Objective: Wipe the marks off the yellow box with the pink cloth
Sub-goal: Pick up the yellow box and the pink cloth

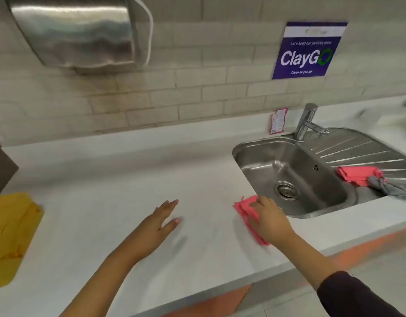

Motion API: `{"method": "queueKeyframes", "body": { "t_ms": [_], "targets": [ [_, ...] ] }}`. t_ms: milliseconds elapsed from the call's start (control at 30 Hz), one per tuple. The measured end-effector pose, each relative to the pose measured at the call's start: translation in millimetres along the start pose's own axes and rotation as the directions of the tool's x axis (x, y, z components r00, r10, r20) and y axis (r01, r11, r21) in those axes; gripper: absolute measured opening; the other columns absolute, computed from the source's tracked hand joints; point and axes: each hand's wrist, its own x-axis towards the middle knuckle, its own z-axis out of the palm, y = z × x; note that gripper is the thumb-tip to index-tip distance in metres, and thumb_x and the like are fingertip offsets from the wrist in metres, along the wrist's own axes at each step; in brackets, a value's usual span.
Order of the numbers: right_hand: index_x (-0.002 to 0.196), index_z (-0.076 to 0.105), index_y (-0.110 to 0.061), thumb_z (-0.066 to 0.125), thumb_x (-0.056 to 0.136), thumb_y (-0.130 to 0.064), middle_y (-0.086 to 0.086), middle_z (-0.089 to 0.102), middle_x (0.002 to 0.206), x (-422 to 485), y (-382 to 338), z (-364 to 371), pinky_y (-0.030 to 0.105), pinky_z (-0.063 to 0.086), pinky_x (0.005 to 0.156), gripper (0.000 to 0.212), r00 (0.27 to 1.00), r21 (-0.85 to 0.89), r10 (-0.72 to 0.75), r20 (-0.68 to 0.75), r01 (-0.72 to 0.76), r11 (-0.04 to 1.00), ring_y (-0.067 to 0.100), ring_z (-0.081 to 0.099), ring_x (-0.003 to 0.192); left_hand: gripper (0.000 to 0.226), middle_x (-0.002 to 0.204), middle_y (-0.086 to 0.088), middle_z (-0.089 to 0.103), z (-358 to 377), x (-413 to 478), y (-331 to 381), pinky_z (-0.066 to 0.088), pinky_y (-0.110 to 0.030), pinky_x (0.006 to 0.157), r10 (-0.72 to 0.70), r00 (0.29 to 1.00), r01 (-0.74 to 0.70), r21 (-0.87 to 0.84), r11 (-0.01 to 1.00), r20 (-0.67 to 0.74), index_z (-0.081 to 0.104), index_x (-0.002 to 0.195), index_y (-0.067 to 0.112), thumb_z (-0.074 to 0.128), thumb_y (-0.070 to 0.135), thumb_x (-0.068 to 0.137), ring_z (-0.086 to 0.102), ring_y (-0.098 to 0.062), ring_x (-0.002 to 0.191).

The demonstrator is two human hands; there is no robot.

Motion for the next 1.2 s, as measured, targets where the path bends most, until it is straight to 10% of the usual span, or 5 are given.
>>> {"method": "queueKeyframes", "body": {
  "t_ms": [167,500,600,767,1200],
  "targets": [
    [0.105,0.056,-0.005,0.056,0.085,-0.045,0.011,0.05,0.114,11.9,30.7,28.7,0.037,0.044,0.079,0.044,0.954,-0.089,0.23,0.193,-0.216,0.972,0.03,0.051,0.1,0.058,0.154,0.023,0.013,24.1,14.8,1.6,0.013,-0.033,0.116,-0.088,0.995,0.083,-0.113,0.99,-0.044,0.022,0.131,0.064,0.037,0.072,0.075,0.006,-0.003,0.144],
    [0.1,0.067,-0.016,0.051,0.09,-0.007,-0.002,0.069,0.103,18.1,26.7,38.9,0.03,0.045,0.084,0.021,0.95,0.463,0.313,0.007,-0.281,0.841,0.018,0.064,0.097,0.049,0.147,0.031,0.015,18.2,9.6,-10.6,0.013,-0.031,0.117,-0.155,0.979,0.125,-0.215,0.969,-0.132,0.025,0.127,0.066,0.04,0.065,0.08,0.005,0.001,0.142],
    [0.073,0.064,-0.036,0.046,0.087,-0.034,-0.018,0.066,0.076,22.6,-13.1,13.3,0.026,0.045,0.066,0.023,0.923,0.633,0.386,0.0,-0.299,0.714,-0.011,0.057,0.075,0.052,0.146,0.032,0.018,-5.1,-1.5,-18.8,0.014,-0.028,0.115,-0.173,0.967,0.121,-0.261,0.958,-0.187,0.028,0.127,0.067,0.039,0.068,0.076,0.006,0.003,0.142],
    [0.061,0.049,-0.016,0.048,0.089,-0.014,0.002,0.045,0.056,43.8,-110.1,-9.8,0.022,0.03,0.047,0.028,0.949,0.73,0.313,-0.024,-0.197,0.655,0.015,0.042,0.052,0.058,0.152,0.021,0.026,-64.3,-31.6,-47.0,0.015,-0.025,0.112,-0.218,0.92,0.132,-0.267,0.955,-0.325,0.032,0.133,0.056,0.038,0.065,0.076,0.012,-0.003,0.143],
    [0.065,0.048,-0.018,0.039,0.098,-0.009,-0.016,0.044,0.053,76.6,-351.4,7.5,0.011,0.032,0.046,0.036,0.994,0.935,0.099,0.044,-0.076,0.346,0.001,0.039,0.05,0.056,0.156,0.002,0.019,-202.5,-106.8,-178.8,0.02,-0.04,0.117,-0.303,0.717,0.32,-0.091,0.943,-0.628,0.032,0.143,0.024,0.05,0.039,0.092,0.016,-0.018,0.145]
  ]
}}
